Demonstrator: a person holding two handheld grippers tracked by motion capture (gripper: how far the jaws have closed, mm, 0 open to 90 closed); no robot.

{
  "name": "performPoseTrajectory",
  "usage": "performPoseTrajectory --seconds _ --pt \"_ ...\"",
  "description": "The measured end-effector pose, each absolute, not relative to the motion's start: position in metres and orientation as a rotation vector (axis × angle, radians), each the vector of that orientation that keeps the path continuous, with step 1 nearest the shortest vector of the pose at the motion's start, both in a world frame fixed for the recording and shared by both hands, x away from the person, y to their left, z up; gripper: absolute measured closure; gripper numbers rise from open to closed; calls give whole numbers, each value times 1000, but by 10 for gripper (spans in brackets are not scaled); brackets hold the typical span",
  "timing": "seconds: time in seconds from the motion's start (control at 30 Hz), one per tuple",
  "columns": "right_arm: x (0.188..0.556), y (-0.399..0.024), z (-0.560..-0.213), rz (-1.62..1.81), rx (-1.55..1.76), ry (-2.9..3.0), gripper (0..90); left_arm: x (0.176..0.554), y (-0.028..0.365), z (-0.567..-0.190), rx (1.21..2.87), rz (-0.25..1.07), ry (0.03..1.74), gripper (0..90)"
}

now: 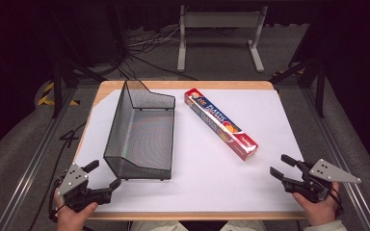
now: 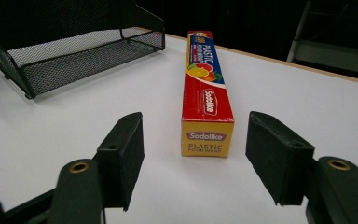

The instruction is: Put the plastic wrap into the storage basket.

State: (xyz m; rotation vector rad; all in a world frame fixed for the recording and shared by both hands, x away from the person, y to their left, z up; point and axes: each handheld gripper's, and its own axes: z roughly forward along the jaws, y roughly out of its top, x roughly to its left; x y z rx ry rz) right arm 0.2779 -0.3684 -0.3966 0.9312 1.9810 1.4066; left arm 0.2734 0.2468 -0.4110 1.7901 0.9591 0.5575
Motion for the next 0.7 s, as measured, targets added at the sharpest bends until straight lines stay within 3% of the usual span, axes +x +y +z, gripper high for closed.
performPoseTrajectory --seconds 0.53,0.7 --pt "325 -340 -359 1329 1015 2101 289 279 247 -411 1798 542 955 75" --pt "356 -329 -357 1286 1064 2143 213 281 251 -412 1778 535 974 77"
